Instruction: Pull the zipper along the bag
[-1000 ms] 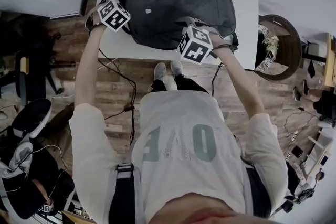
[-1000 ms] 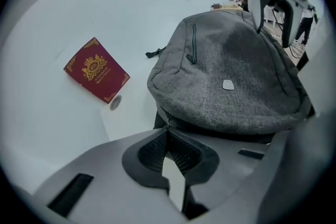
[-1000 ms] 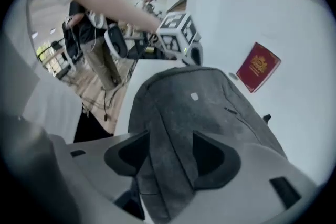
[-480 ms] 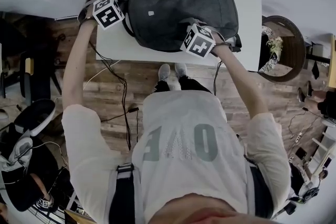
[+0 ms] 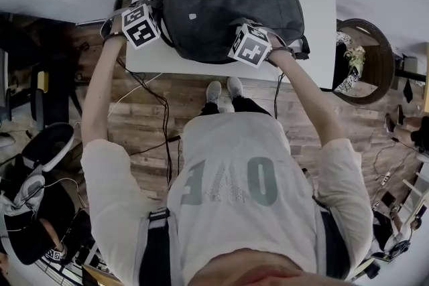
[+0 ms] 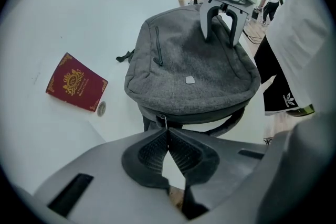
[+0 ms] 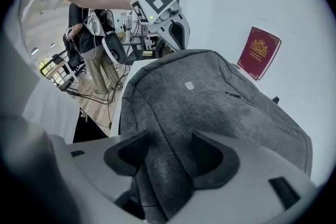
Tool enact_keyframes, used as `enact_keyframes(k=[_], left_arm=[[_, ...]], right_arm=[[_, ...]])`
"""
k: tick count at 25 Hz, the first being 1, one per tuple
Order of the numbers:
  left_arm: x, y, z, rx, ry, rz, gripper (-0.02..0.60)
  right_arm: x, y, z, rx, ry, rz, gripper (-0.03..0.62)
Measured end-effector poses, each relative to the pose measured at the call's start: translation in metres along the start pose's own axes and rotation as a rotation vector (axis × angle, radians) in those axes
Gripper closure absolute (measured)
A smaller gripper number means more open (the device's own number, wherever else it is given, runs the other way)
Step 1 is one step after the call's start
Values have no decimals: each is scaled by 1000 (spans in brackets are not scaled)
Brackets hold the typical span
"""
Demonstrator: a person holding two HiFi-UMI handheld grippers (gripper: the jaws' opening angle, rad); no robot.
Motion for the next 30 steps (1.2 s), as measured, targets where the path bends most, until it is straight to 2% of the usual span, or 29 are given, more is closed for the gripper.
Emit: enact_keyframes(k=[7,12,13,15,16,19,25,30], left_arm=[[-16,-18,4,18,-13,51,557],[-19,-18,-3,39,25,36,557],[-19,-18,-4,34,24,45,556],[-20,-17,-3,33,20,56,557],[-21,-17,-3,34,19,57,557],[-23,-17,-1,33,7,61,556],[-18,-23,8,76,-25,124,556],[-16,-37,16,100,-4,84,555]], right_arm=[[5,-6,-4,-4,23,15,327],[12,-2,7,8,31,38,332],[22,0,10,7,-8,57,353],[51,9,5,-13,-96,100,441],[62,14,-5,-17,-92,119,442],[65,18,-43,7,20,138,421],[64,12,-46,11,14,94,404],[64,11,-46,17,14,84,404]])
Point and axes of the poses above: the fingertips, and each gripper's own axes: z backward along the fingers, y to its left, x out of its top, the point moved 3 cm from there along z, backward along the fingers, and after that the axes turned 8 degrees about -z, right-handed, at the moved point
